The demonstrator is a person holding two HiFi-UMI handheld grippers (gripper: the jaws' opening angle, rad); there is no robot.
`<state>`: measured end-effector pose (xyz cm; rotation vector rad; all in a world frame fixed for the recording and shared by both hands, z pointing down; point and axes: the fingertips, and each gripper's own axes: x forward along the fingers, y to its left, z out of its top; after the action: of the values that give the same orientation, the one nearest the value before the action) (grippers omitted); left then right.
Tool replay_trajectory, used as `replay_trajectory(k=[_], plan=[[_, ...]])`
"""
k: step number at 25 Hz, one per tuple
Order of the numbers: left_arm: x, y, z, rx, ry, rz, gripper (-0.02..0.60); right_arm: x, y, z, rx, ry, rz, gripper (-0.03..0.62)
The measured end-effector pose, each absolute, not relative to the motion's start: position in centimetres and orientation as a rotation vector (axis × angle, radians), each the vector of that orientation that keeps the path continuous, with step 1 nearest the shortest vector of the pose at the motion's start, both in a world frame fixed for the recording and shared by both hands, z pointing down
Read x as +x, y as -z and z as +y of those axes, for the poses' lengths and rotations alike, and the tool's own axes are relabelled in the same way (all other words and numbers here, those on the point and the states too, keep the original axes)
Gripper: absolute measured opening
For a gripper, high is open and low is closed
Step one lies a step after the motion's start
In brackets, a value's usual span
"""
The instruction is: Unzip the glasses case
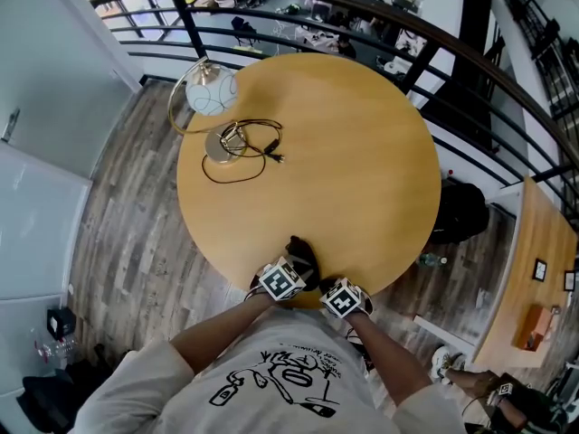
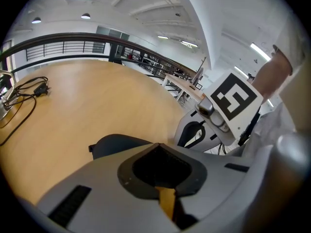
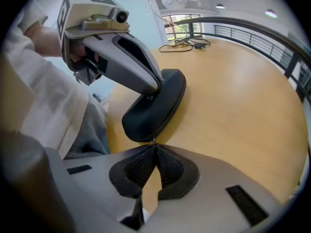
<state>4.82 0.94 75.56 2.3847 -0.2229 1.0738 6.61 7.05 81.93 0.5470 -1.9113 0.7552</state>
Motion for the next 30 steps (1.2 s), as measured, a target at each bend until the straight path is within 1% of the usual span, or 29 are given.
replay_trajectory(k=[13, 20, 25, 30], plan=[[5.1, -75.7, 0.8, 2.341, -1.044, -0.208, 0.006, 6.9, -82.0, 1.7, 0.539, -0.503, -1.897, 0.023], [4.9, -75.5, 1.0, 2.321, -1.066, -0.195, 0.006, 7.6, -82.0, 2.3, 0.603, -0.608, -1.892, 0.023], [5.0, -75.3, 1.1, 2.328, -1.074, -0.191, 0.006, 8.8, -82.3, 4.9, 0.612, -0.721, -1.863, 0.023], [5.7, -75.1, 1.6, 2.354, -1.076, -0.162, 0.006, 7.6, -81.6, 7.1, 0.577, -0.802, -1.897, 0.023]])
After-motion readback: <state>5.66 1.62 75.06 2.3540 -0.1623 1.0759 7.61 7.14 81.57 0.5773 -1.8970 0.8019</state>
